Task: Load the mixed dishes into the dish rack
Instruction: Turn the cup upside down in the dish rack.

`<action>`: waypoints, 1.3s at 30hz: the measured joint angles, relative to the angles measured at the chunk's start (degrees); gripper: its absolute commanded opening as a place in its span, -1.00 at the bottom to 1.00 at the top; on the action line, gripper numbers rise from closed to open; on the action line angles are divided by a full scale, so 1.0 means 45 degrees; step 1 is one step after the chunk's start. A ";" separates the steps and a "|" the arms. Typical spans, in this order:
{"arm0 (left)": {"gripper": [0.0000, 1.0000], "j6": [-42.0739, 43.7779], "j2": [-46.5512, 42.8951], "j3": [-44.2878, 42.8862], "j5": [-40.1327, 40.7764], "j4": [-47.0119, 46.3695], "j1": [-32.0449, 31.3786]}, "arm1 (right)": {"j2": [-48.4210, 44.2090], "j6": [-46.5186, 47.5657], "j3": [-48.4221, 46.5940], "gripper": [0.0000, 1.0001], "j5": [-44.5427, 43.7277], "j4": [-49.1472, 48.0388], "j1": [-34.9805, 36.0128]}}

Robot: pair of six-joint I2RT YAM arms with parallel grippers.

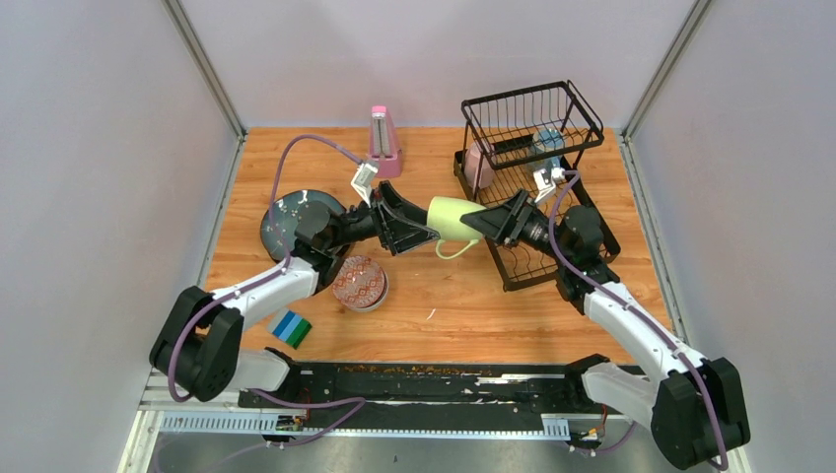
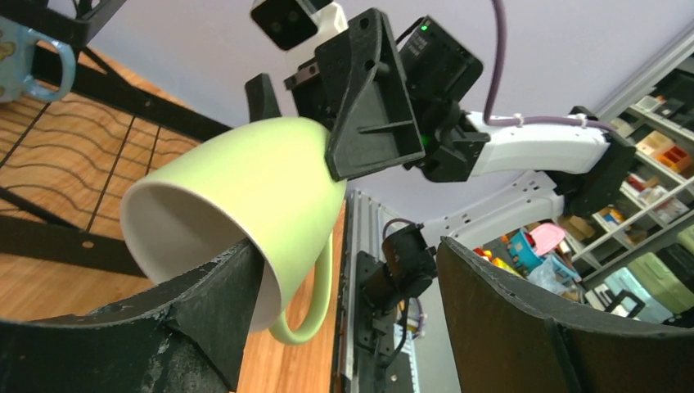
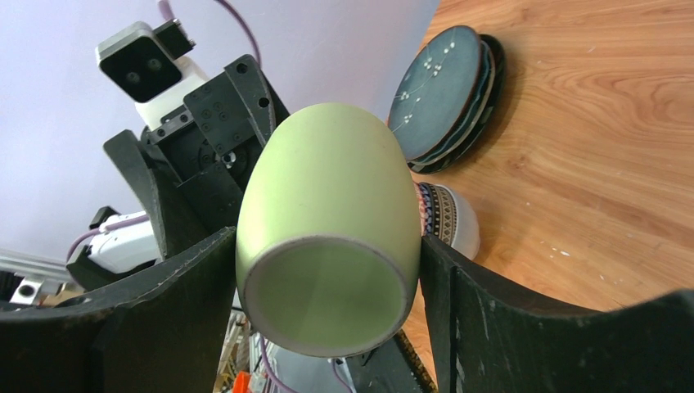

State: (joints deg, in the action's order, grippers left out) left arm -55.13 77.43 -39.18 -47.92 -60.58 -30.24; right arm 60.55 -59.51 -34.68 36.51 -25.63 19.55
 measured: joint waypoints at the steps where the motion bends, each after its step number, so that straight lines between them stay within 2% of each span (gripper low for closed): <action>1: 0.71 0.0257 -0.0136 0.0000 0.0005 0.0369 0.0000 | -0.0107 0.0121 0.0000 -0.35 -0.0121 0.0199 -0.0005; 7: 0.80 0.2021 -0.0889 -0.0209 0.0272 0.3152 0.0000 | -0.0704 0.0777 -0.0005 -0.36 -0.0889 0.1409 -0.0034; 9: 0.96 0.2550 -0.1093 -0.0330 0.0481 0.4056 0.0000 | -0.0806 0.0952 -0.0005 -0.35 -0.1078 0.1666 -0.0034; 10: 0.98 0.2764 -0.1171 -0.0374 0.0563 0.4415 0.0000 | -0.0869 0.1069 -0.0024 -0.35 -0.1185 0.1870 -0.0034; 21: 1.00 0.4755 -0.1885 -0.0427 0.1598 0.7480 0.0000 | -0.1972 0.4269 -0.1574 -0.34 -0.4357 0.6319 -0.0053; 29: 1.00 0.5542 -0.2521 -0.0593 0.2642 0.8723 0.0000 | -0.1175 0.6271 -0.3288 -0.32 -0.7208 0.9515 -0.0117; 39: 1.00 0.5707 -0.2535 -0.0641 0.2769 0.9233 0.0000 | 0.0816 0.7611 -0.3993 -0.32 -0.9515 1.2012 -0.0146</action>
State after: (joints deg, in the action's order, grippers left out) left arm -29.45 66.02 -42.06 -35.46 -19.03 -30.24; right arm 64.23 -25.26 -52.64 -6.31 28.42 18.90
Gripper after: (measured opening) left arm 0.997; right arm 0.748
